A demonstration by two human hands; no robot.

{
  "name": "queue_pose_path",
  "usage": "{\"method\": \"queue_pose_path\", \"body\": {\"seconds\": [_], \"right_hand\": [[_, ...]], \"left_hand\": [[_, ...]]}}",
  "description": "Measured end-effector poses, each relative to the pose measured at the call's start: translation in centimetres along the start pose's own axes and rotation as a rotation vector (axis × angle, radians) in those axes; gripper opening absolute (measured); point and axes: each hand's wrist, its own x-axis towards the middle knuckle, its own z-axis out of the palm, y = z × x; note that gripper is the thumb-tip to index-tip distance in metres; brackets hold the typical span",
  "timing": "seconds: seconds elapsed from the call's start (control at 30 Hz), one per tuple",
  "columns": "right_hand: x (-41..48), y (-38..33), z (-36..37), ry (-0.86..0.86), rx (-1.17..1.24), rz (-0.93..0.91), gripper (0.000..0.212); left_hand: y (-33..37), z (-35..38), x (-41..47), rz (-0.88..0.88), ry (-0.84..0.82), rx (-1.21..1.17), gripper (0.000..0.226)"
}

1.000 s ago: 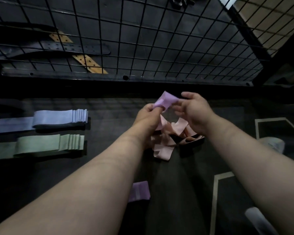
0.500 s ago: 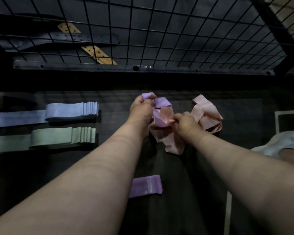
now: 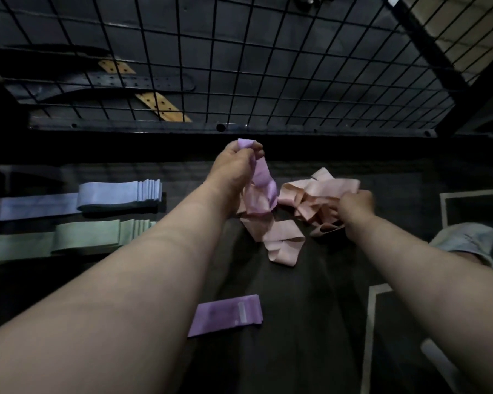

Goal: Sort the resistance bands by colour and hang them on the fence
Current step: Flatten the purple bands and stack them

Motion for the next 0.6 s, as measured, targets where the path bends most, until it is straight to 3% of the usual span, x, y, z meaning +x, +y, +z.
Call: {"method": "queue_pose_path", "body": {"seconds": [0.07,0.13,0.2,0.27,0.37,0.47,0.53,0.6], "right_hand": [[-1.0,-0.6,0.0,-0.055,-0.219,-0.034,0.046],[-2.7,-1.3,0.5,-0.085,-0.394,-0.182,0.044],[-4.0,-1.7,1.5,-0.233,-0.371,-0.407,0.02],[-4.7,-1.7,3.0,-0.424,-0.393,-0.566,0.016],[-6.1,-1.3,5.4,-0.586,-0.378,-0.614,0.018],[-5.6,-0.5,7.6,-0.51,-0.241,-0.47,0.03],[-4.9,-0.1,8.8,-0.566,-0.353,-0.419,0.042],[-4.2,0.4,9.9,-0.687,-0.666,-0.534,0.037]], "left_hand": [[1.3,0.7,-1.1,0.018,-0.132,0.016,0.024],[2.8,1.5,-2.2,0.02,-0.261,0.02,0.023],[4.1,2.4,-3.2,0.023,-0.344,0.049,0.024],[4.7,3.3,-3.8,0.06,-0.392,0.037,0.025],[4.3,3.0,-3.7,0.075,-0.347,0.018,0.025],[3.6,1.4,-3.0,0.021,-0.271,0.032,0.019],[3.4,0.3,-2.7,-0.012,-0.233,0.099,0.018],[3.6,-0.5,-2.6,-0.044,-0.209,0.168,0.02]]}}
